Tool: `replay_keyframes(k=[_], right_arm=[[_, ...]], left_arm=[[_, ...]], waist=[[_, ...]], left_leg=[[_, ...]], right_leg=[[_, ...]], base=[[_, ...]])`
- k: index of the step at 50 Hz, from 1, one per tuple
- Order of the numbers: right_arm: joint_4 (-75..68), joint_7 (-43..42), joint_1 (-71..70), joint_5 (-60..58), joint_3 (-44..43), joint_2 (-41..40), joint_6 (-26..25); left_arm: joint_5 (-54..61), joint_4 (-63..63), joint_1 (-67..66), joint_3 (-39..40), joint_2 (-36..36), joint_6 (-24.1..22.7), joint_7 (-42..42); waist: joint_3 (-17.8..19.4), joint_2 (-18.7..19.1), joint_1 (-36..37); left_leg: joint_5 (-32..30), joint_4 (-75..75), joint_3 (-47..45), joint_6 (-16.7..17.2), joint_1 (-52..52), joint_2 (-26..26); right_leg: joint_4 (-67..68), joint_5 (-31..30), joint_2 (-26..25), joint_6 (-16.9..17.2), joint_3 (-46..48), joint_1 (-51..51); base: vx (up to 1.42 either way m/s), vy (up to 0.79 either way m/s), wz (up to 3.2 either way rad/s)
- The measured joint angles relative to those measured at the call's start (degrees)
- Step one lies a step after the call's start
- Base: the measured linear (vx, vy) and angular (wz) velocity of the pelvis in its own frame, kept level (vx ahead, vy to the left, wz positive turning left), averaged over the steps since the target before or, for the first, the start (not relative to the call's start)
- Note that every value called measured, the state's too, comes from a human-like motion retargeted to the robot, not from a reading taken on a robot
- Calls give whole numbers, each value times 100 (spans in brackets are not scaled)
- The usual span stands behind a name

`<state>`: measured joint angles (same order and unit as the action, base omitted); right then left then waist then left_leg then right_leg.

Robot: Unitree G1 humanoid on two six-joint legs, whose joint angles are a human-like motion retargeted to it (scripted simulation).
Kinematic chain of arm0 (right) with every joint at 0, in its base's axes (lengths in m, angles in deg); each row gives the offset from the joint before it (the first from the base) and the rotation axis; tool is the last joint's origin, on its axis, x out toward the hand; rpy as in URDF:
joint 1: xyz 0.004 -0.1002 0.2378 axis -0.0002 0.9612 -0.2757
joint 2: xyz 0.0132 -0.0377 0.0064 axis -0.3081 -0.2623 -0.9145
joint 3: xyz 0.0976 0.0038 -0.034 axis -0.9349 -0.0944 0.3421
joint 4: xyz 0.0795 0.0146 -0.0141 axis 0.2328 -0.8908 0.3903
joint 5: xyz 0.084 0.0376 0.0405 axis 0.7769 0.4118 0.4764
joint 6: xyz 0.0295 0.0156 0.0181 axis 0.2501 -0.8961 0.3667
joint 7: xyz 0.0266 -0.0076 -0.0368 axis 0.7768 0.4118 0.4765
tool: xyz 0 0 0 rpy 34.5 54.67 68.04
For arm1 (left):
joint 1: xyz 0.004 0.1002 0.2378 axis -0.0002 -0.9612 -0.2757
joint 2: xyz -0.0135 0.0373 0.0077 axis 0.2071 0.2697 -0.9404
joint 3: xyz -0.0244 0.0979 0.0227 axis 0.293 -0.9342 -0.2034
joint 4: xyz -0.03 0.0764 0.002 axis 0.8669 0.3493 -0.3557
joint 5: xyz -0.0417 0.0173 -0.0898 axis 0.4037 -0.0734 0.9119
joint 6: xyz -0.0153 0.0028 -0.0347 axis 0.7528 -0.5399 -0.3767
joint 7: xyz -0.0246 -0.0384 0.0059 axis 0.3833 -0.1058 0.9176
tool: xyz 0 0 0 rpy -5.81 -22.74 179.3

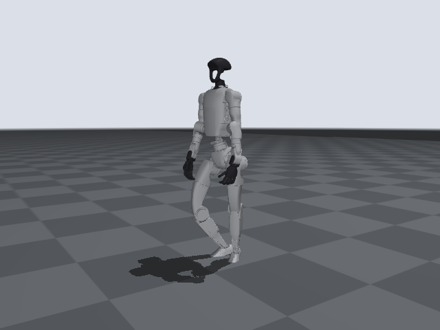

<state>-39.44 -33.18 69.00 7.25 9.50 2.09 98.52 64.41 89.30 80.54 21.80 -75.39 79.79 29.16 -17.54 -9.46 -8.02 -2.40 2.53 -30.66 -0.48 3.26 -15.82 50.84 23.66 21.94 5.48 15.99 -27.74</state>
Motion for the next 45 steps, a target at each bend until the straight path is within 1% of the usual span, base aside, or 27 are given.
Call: replay_keyframes(k=[2, 3, 4, 6, 8, 10, 13, 15, 16, 17, 20, 22, 25, 29, 30, 32, 33, 35, 37, 42, 43, 45], right_arm=[[13, -30, -19, -28, -29, 18, -11], [15, -45, -62, -36, -54, 22, -29], [13, -61, -56, -32, -64, 33, -37], [8, -85, -6, -1, -68, 58, -43], [3, -97, 23, 51, -65, 74, -52], [-14, -97, 35, 108, -64, 80, -52], [-64, -112, 18, 130, -102, 43, -27], [-102, -131, 7, 108, -152, 16, -23], [-137, -123, -63, 106, -183, -9, -35], [-163, -120, -96, 112, -208, -25, -47], [-170, -133, 6, 206, -226, -13, -79], [-157, -150, 26, 331, -233, -15, -101], [-165, -212, 74, 480, -222, -24, -104], [-202, -311, 15, 676, -199, -36, -80], [-212, -339, 15, 711, -198, -36, -69], [-224, -393, -6, 771, -222, -36, -45], [-232, -419, -17, 792, -243, -37, -35], [-251, -459, -67, 823, -306, -41, -27], [-280, -500, -72, 852, -334, -50, -36], [-373, -518, -62, 1029, -364, -40, -107], [-390, -524, -67, 1060, -353, -32, -112], [-439, -513, -101, 1124, -334, -38, -121]], left_arm=[[-9, -40, -25, 15, 46, -6, -31], [-6, -74, -10, 30, 105, -4, -48], [-4, -95, -28, 32, 116, -8, -52], [6, -127, -86, 21, 101, -14, -43], [34, -155, -124, 13, 105, -6, -21], [68, -178, -137, 17, 123, 2, 1], [74, -164, -95, 93, 130, 20, 17], [113, -139, -54, 190, 138, 18, 28], [174, -119, 25, 244, 177, 6, 17], [228, -112, 70, 285, 194, -5, 15], [360, -186, 10, 319, 140, -51, 85], [458, -254, -6, 306, 146, -81, 178], [543, -320, -51, 278, 128, -110, 296], [633, -360, -37, 188, 178, -116, 511], [640, -349, -66, 169, 166, -115, 533], [646, -311, -94, 143, 169, -111, 568], [643, -288, -93, 138, 178, -108, 575], [633, -232, -25, 140, 237, -103, 570], [645, -201, 24, 130, 260, -109, 520], [690, -210, 86, 30, 344, -78, 478], [697, -198, 54, 6, 337, -66, 472], [716, -156, -26, -24, 296, -31, 441]], waist=[[-22, 51, -23], [-66, 210, 4], [-72, 242, 2], [-60, 167, -32], [-83, 80, -58], [-111, 7, -70], [-152, -65, -32], [-166, -91, -18], [-131, 54, 43], [-101, 137, 79], [-51, 0, 45], [-32, -83, 29], [-7, -219, 4], [-87, -217, -37], [-93, -225, -49], [-132, -228, -69], [-149, -224, -77], [-182, -150, -77], [-171, -88, -69], [-176, -43, -68], [-168, -60, -54], [-177, -97, -5]], left_leg=[[-164, -23, -44, 66, -1, 64], [-227, -71, -99, 132, 64, 266], [-378, -70, -151, 164, 63, 306], [-674, -28, -237, 171, 15, 216], [-757, 5, -299, 112, -10, 127], [-673, 33, -344, 46, -4, 45], [-275, 51, -246, 39, 28, -37], [-219, 26, -236, 84, 5, -56], [-274, -37, -244, 162, -24, 173], [-396, -74, -293, 206, -66, 317], [-1089, -27, -599, 179, -209, 199], [-1406, -16, -652, 268, -180, 120], [-1628, 57, -739, 273, -118, -36], [-1372, 51, -783, 200, 93, -53], [-1292, 84, -811, 153, 121, -89], [-980, 97, -840, 81, 191, -128], [-838, 90, -867, 66, 226, -132], [-617, 18, -909, 107, 318, -41], [-645, 4, -938, 134, 371, 47], [-716, 1, -1044, 25, 539, 155], [-690, 29, -1061, -19, 575, 134], [-509, 59, -1015, -89, 673, 89]], right_leg=[[-66, -239, -65, 31, 6, 18], [-402, -485, -318, 22, 124, 126], [-432, -643, -348, 40, 128, 118], [-228, -818, -198, 102, 17, -15], [-97, -883, -73, 143, -67, -135], [-32, -817, 23, 155, -109, -242], [12, -249, 67, 91, -165, -331], [47, -120, 85, 74, -171, -317], [-360, -354, -200, 51, -18, -44], [-585, -578, -360, 52, 67, 126], [-226, -1133, -104, 221, -103, 16], [-103, -1481, -12, 343, -200, -79], [163, -1592, 197, 385, -318, -317], [97, -1497, 206, 395, -247, -503], [124, -1390, 240, 372, -260, -579], [123, -991, 264, 324, -260, -676], [115, -819, 271, 304, -235, -700], [-52, -665, 177, 263, -68, -633], [-134, -740, 113, 198, 38, -604], [-197, -1062, 25, 144, 191, -667], [-172, -1053, 50, 131, 204, -719], [-177, -792, 55, 98, 216, -799]], base=[[9, -1, -4], [11, -1, -16], [5, -1, -10], [0, 0, 0], [0, 0, 0], [0, 0, 0], [2, -1, -5], [11, -4, -20], [16, -4, -35], [12, -3, -20], [-1, -1, 20], [-2, 0, 27], [-4, 0, 27], [0, 0, 21], [-3, -2, 23], [0, -2, 27], [4, -3, 31], [7, -3, 30], [2, -3, 42], [0, -2, 72], [-4, -4, 75], [-3, -5, 76]])
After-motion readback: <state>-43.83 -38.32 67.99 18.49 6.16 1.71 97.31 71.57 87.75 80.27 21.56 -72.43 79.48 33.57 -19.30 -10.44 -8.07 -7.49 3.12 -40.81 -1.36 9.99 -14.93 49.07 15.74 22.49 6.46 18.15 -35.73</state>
